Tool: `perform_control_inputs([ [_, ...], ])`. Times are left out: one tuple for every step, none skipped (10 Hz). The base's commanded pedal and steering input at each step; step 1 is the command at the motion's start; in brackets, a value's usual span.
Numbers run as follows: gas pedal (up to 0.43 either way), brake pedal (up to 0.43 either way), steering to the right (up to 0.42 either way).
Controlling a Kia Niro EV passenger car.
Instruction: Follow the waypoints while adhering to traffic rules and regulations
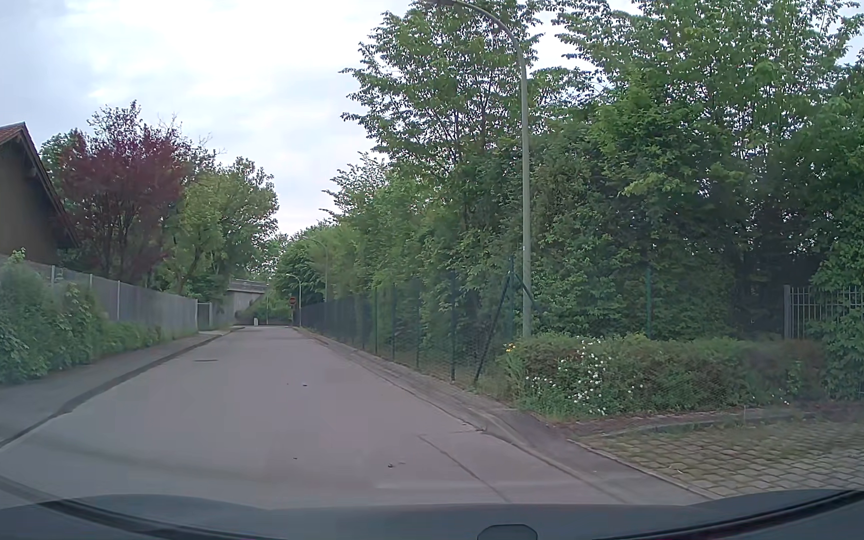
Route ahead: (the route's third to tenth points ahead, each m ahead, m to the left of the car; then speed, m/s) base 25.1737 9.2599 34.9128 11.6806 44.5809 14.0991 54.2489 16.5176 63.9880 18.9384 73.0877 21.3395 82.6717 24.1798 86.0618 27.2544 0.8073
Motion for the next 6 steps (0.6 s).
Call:
perform_control_inputs([
  [0.087,0.000,-0.296],
  [0.087,0.000,-0.293],
  [0.087,0.000,-0.289],
  [0.087,0.000,-0.282],
  [0.087,0.000,-0.275],
  [0.087,0.000,-0.270],
])
